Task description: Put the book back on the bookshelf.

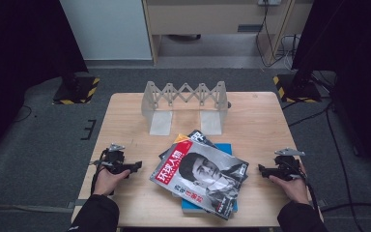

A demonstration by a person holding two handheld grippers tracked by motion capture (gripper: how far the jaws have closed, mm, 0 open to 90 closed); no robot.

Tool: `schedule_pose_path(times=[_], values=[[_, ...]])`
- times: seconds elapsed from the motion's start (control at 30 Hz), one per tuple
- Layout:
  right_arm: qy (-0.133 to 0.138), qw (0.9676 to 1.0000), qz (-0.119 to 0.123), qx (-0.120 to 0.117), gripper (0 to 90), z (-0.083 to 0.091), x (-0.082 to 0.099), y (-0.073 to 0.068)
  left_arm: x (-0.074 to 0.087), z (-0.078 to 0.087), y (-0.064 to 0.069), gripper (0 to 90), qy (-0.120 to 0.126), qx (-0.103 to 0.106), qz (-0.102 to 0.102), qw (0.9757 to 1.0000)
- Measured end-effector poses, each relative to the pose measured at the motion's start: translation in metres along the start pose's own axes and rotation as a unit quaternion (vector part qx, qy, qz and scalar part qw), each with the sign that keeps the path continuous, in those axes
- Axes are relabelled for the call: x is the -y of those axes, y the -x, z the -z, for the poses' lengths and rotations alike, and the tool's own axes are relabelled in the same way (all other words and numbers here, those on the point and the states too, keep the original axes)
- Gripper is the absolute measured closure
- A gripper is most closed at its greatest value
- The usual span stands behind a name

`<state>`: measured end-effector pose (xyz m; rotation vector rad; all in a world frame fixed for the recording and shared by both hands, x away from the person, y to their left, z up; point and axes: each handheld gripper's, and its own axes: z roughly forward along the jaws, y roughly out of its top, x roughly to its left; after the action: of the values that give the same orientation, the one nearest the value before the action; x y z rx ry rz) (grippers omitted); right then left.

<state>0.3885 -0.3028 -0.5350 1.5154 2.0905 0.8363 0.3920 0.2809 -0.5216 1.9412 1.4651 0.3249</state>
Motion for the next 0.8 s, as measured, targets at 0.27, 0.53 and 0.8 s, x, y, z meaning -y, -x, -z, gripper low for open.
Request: schedule_pose_path(times=[0.27, 0.53, 0.8], values=[[0.018, 0.9993, -0.028, -0.016, 5.7, 0.015, -0.007, -0.003, -0.009, 0.024, 0.009, 14.1, 0.05, 0.019, 0.024, 0.9983], [0.04, 0.9985, -0.034, -0.014, 5.9, 0.039, -0.016, -0.013, -0.012, 0.044, 0.022, 16.0, 0.082, 0.045, 0.02, 0.9954], [0.075, 0.9955, -0.054, -0.025, 5.9, 0.064, -0.022, -0.017, -0.013, 0.056, 0.036, 19.5, 0.096, 0.079, 0.012, 0.9922]])
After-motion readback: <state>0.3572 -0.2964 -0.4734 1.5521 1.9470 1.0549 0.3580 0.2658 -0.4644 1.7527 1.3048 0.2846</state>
